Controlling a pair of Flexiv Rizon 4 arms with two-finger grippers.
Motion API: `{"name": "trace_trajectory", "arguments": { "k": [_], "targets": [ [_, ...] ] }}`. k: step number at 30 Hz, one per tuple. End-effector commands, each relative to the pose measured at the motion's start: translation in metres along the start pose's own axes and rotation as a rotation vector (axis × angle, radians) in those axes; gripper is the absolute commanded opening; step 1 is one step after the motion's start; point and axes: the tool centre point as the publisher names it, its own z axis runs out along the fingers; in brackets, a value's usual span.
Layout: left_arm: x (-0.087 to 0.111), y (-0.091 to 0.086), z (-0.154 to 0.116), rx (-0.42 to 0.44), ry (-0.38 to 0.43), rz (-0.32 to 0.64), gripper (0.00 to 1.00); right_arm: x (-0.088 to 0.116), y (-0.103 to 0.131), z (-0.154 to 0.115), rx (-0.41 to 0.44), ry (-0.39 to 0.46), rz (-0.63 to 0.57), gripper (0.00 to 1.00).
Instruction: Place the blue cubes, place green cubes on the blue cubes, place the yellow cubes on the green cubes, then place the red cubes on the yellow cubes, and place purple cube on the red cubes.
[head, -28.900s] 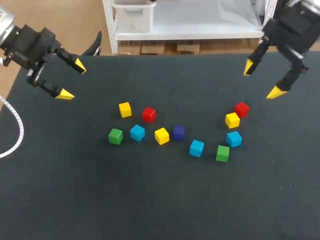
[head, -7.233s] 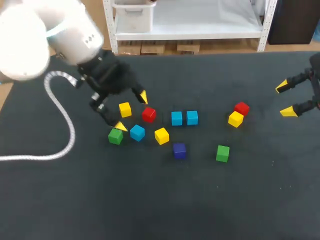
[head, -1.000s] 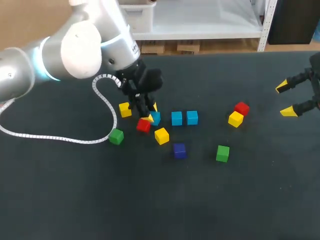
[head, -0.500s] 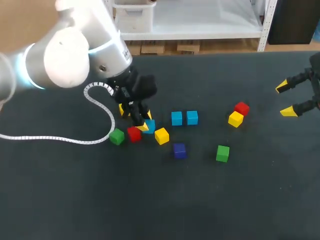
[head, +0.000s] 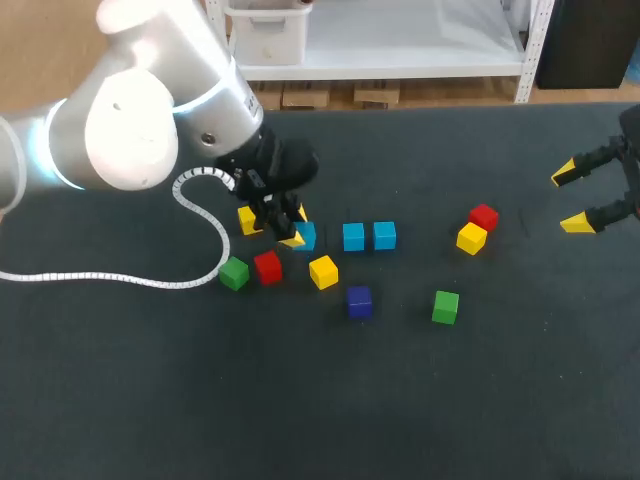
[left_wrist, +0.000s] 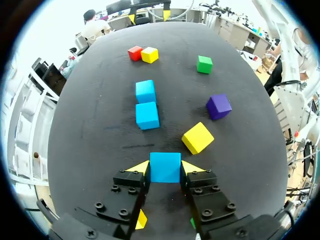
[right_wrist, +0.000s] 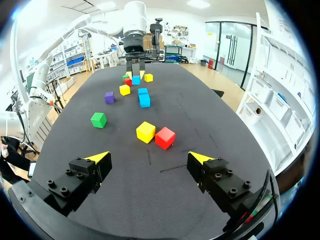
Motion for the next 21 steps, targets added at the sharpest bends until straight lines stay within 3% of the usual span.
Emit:
{"name": "trace_trajectory", "arguments": {
  "k": [1, 21],
  "targets": [
    [-0.005, -0.001, 0.002, -0.020, 0.027, -0.019, 0.00, 0.000, -0.001, 0.001, 0.000, -0.001, -0.001, 1.00],
    [-0.013, 0.008, 0.025, -0.048, 0.059, -0.120, 0.00, 0.000, -0.001, 0.001, 0.000, -0.001, -0.001, 1.00]
  ]
}}
